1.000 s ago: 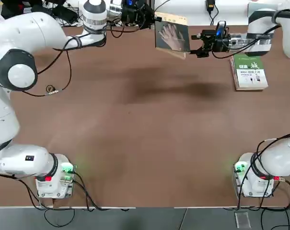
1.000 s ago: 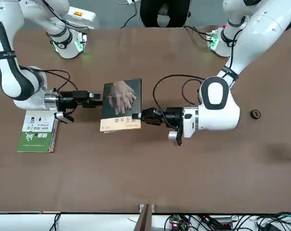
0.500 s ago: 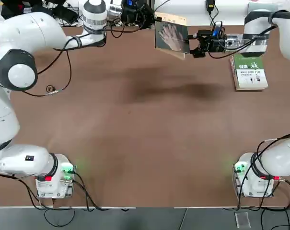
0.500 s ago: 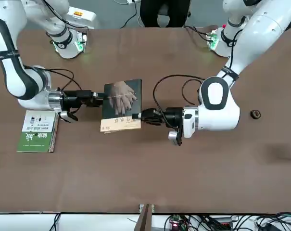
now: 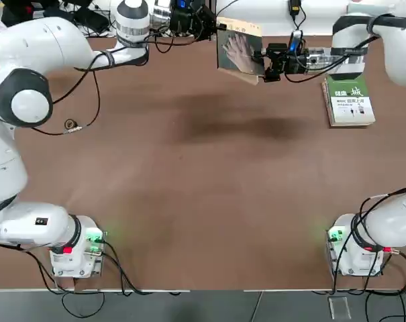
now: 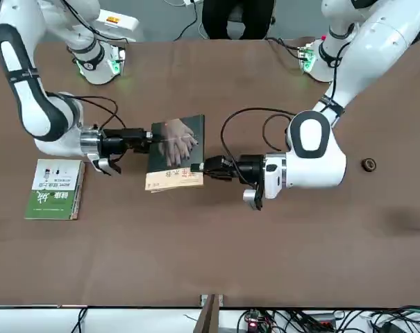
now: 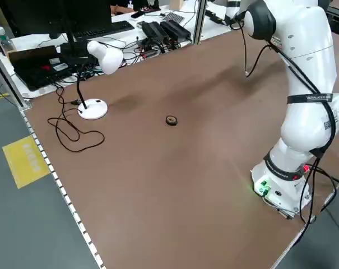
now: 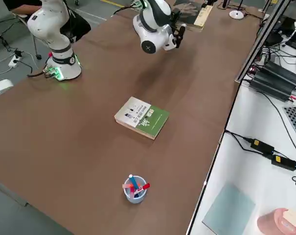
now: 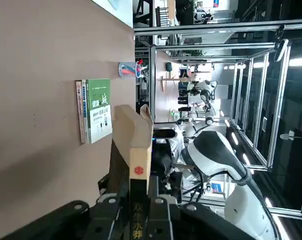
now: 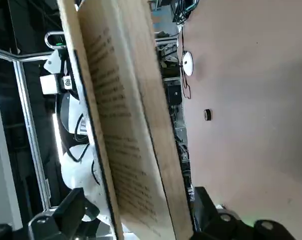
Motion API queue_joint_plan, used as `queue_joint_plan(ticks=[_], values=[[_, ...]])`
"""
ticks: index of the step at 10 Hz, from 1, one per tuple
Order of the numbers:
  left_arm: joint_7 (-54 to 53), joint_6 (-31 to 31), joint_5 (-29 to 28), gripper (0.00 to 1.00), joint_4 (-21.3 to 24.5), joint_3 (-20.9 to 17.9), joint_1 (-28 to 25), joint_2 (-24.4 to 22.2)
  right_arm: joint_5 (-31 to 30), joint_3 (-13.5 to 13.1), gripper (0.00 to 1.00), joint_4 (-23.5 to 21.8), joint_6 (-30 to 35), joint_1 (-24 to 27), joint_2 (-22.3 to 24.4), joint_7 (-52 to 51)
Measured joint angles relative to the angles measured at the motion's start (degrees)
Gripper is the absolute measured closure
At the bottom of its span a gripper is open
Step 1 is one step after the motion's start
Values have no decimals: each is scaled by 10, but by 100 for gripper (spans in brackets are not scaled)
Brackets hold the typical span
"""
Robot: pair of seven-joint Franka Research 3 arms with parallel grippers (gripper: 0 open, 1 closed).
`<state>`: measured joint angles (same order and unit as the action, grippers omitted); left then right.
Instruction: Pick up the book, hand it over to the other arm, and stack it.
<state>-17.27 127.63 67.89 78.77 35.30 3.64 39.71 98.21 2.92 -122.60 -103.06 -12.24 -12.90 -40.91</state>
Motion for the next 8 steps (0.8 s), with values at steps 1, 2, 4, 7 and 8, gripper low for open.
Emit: queue_joint_plan(ticks=[1, 2, 4, 7, 8], values=[[0, 0, 0, 97, 0, 0, 0, 0, 3, 2, 4, 0, -2, -1, 0, 2], [0, 0, 0, 97, 0, 0, 0, 0, 13, 7, 4, 0, -7, -2, 0, 3], [0, 0, 0, 97, 0, 0, 0, 0, 35, 24, 4, 3, -28, -4, 0, 4], [0, 0, 0, 97, -1, -2, 0, 0, 41, 33, 17, 8, -47, -8, 0, 13], [0, 1, 0, 95, -2, -2, 0, 0, 41, 33, 28, 8, -48, -8, 0, 20]])
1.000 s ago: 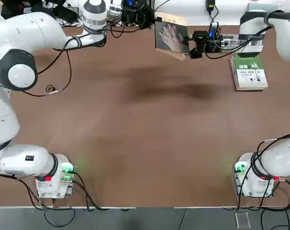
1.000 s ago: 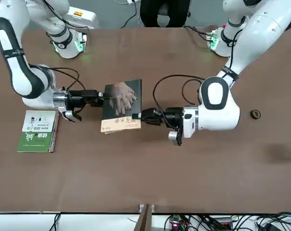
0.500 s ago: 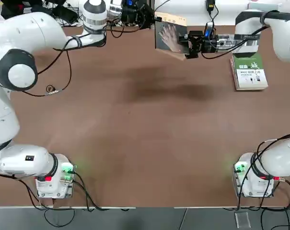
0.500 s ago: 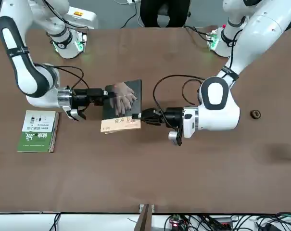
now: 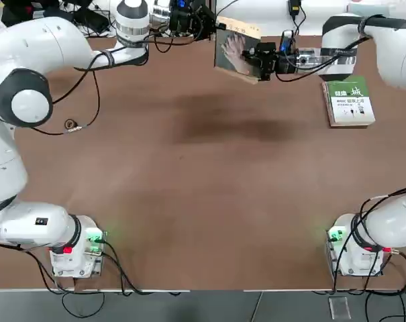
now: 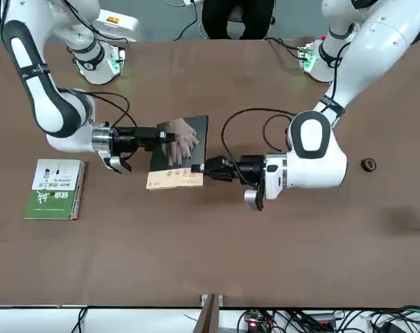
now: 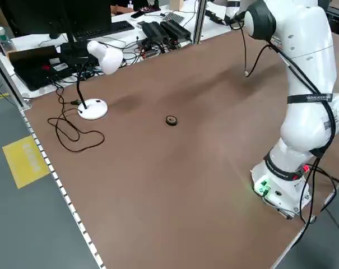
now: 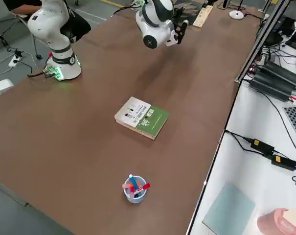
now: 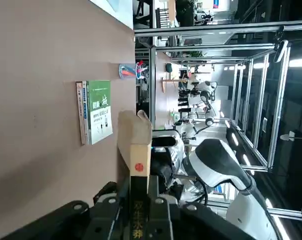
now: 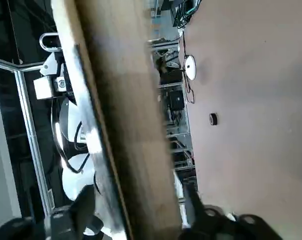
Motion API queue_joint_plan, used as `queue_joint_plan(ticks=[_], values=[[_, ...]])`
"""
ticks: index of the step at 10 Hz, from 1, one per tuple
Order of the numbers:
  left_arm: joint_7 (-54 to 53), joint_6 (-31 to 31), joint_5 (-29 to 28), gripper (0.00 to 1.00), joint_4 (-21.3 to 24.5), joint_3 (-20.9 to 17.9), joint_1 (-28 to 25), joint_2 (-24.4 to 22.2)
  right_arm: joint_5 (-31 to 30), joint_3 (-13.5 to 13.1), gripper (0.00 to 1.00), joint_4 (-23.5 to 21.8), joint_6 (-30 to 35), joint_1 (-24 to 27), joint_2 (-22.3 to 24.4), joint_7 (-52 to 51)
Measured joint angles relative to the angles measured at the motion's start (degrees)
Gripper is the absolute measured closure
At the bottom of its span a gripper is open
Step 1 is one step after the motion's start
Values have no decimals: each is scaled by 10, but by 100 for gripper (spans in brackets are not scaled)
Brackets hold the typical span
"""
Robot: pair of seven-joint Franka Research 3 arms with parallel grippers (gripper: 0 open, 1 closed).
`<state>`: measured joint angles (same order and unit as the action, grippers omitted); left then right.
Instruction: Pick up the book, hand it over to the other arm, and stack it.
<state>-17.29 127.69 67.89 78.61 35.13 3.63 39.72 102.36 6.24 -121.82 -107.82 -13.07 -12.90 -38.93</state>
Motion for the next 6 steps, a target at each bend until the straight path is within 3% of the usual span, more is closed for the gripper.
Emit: queue_joint_plan(ticks=[1, 3, 5, 6], values=[[0, 0, 0, 91, 0, 0, 0, 0, 0, 0, 41, 0, -1, 0, 0, 5], [0, 1, 0, 72, -2, 0, 0, 0, 0, -1, 60, 0, -4, 0, 0, 13], [0, 1, 0, 69, -3, 0, 0, 0, 1, -2, 81, 0, -4, 1, 0, 16], [0, 3, 0, 69, -3, 0, 0, 0, 2, -2, 84, 1, -4, 1, 0, 21]])
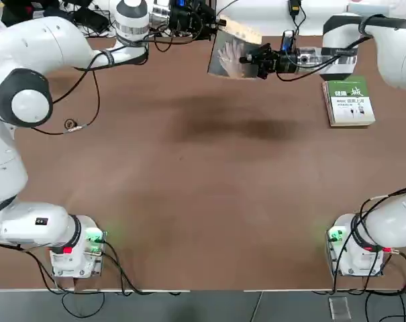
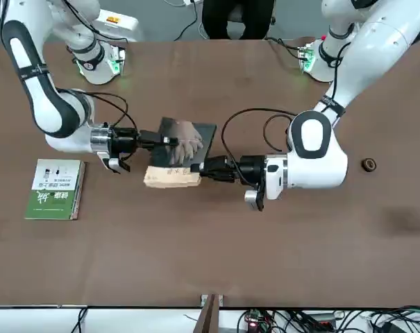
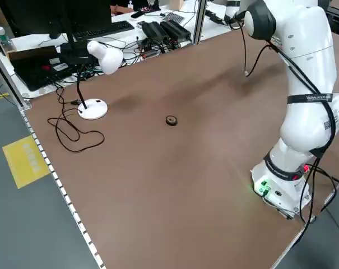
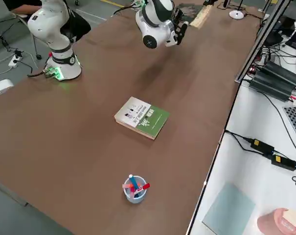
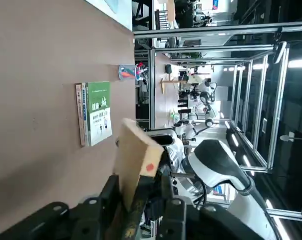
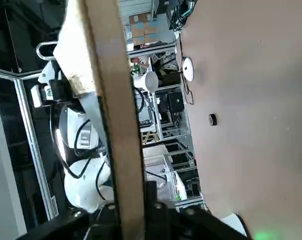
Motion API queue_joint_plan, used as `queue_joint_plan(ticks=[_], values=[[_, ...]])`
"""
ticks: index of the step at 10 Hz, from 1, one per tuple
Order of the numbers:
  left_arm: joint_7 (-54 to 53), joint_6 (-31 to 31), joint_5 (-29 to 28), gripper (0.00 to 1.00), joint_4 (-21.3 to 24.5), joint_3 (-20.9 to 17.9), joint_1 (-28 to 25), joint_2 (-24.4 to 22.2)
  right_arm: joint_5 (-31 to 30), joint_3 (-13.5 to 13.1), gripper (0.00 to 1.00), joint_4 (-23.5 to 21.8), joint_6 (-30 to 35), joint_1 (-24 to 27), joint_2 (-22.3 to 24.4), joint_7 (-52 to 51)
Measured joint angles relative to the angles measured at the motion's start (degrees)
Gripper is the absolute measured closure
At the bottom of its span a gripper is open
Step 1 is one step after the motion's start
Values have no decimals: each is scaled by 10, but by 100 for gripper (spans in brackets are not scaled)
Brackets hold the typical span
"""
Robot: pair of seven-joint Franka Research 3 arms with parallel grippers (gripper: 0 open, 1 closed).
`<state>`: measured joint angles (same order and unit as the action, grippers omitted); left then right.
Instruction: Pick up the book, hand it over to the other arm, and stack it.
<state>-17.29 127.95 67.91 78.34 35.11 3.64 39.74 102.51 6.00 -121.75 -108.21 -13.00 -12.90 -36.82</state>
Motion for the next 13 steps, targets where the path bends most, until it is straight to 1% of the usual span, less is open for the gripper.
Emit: queue_joint_plan(ticks=[3, 10, 12, 13], values=[[0, 2, 0, 67, 0, 0, 0, 0, 0, -1, 84, 0, 0, 0, 0, 11], [0, 2, 0, 67, 0, 0, 0, 0, 0, -7, 84, 0, 15, 3, 0, 27], [0, 2, 0, 67, 0, 0, 0, 0, 0, -14, 84, 0, 21, 3, 0, 32], [0, 2, 0, 67, -1, 0, 0, 0, 0, -23, 84, -1, 33, 4, 0, 37]])
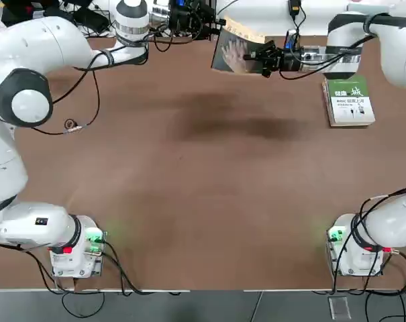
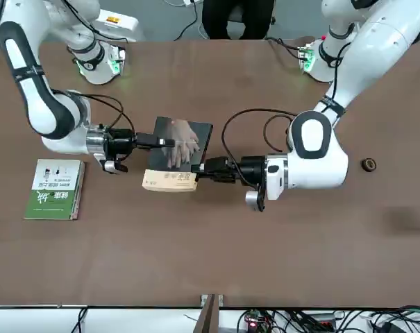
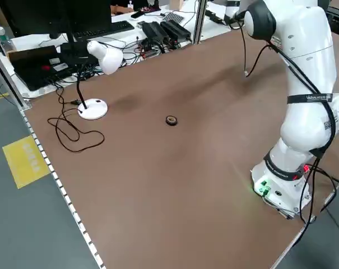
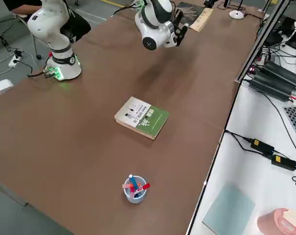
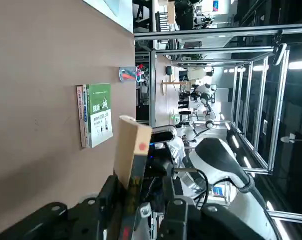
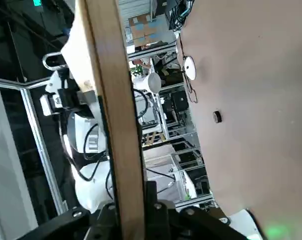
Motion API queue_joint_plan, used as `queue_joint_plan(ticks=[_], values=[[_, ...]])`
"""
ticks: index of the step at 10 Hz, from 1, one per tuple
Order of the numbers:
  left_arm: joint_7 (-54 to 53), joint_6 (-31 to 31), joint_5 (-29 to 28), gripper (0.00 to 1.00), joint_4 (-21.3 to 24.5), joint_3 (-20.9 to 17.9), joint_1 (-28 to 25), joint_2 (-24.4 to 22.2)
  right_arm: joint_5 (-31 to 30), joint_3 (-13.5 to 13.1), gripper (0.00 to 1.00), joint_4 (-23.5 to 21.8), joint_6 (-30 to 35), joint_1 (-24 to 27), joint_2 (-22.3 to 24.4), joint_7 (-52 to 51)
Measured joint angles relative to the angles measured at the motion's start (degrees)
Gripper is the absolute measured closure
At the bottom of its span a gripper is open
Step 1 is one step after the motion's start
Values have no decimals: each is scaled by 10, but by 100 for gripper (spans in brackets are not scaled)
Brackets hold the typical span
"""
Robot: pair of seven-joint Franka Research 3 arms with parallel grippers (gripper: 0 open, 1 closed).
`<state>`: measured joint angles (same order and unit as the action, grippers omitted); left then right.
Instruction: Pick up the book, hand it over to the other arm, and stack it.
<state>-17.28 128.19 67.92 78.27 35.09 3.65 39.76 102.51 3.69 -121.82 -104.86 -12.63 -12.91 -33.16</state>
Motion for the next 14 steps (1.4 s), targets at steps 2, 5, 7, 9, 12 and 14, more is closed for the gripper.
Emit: queue_joint_plan(ticks=[2, 5, 7, 9, 12, 14], values=[[0, 0, 0, 64, -2, 0, 0, 0, 0, -23, 84, -4, 23, 1, -1, 9], [0, 0, 0, 58, -6, 0, 0, 0, 0, -43, 84, -9, 39, 3, -3, 19], [0, 0, 0, 44, -8, 0, -1, 0, -1, -59, 84, -10, 54, 4, -5, 19], [0, 0, 0, 41, -9, -2, -2, 0, -23, -83, 84, -9, 70, 7, -5, 20], [0, 0, -39, 40, -13, -6, -4, 0, -142, -106, 84, 7, 113, 57, -5, 20], [0, 1, -76, 37, -14, -8, -10, -1, -211, -112, 84, 26, 145, 102, -6, 21]])
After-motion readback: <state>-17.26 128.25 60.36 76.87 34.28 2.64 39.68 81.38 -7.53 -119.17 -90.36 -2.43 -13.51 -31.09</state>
